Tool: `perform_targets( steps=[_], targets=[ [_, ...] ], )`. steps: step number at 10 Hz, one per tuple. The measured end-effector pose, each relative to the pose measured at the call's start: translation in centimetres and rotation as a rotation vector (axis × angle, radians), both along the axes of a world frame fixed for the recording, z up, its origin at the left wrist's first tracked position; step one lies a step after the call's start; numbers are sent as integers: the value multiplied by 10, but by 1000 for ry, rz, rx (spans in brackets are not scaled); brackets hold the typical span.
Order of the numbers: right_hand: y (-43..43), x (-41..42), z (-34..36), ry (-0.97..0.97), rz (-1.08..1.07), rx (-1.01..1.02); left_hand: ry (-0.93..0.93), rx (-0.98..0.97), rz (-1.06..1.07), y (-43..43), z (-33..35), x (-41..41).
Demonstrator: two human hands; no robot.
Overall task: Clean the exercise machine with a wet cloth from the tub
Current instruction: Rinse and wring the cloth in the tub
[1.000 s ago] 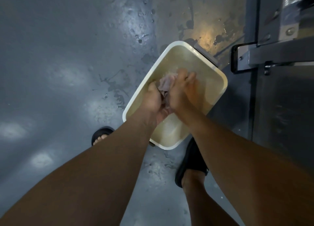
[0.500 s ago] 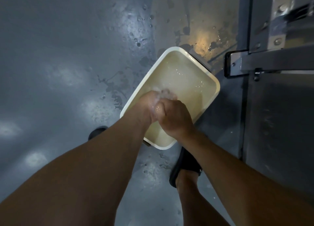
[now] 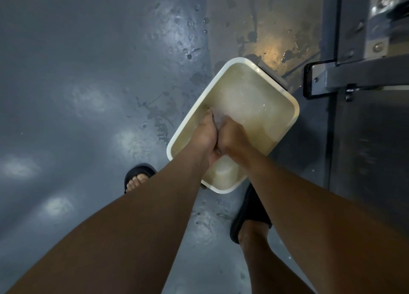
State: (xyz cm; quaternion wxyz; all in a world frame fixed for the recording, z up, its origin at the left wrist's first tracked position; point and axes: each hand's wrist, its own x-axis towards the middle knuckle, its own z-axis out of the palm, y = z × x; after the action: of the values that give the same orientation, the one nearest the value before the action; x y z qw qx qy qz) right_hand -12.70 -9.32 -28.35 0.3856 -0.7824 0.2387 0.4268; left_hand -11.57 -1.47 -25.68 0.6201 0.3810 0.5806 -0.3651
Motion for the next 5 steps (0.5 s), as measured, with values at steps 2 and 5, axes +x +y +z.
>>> perform_targets(
  steps=[2, 5],
  targets=[
    [-4, -14, 55, -367, 51, 157, 31, 50, -167, 13, 5, 20],
    [-20, -10, 0, -659, 521, -143, 26, -21, -103, 8, -8, 1]
  ],
)
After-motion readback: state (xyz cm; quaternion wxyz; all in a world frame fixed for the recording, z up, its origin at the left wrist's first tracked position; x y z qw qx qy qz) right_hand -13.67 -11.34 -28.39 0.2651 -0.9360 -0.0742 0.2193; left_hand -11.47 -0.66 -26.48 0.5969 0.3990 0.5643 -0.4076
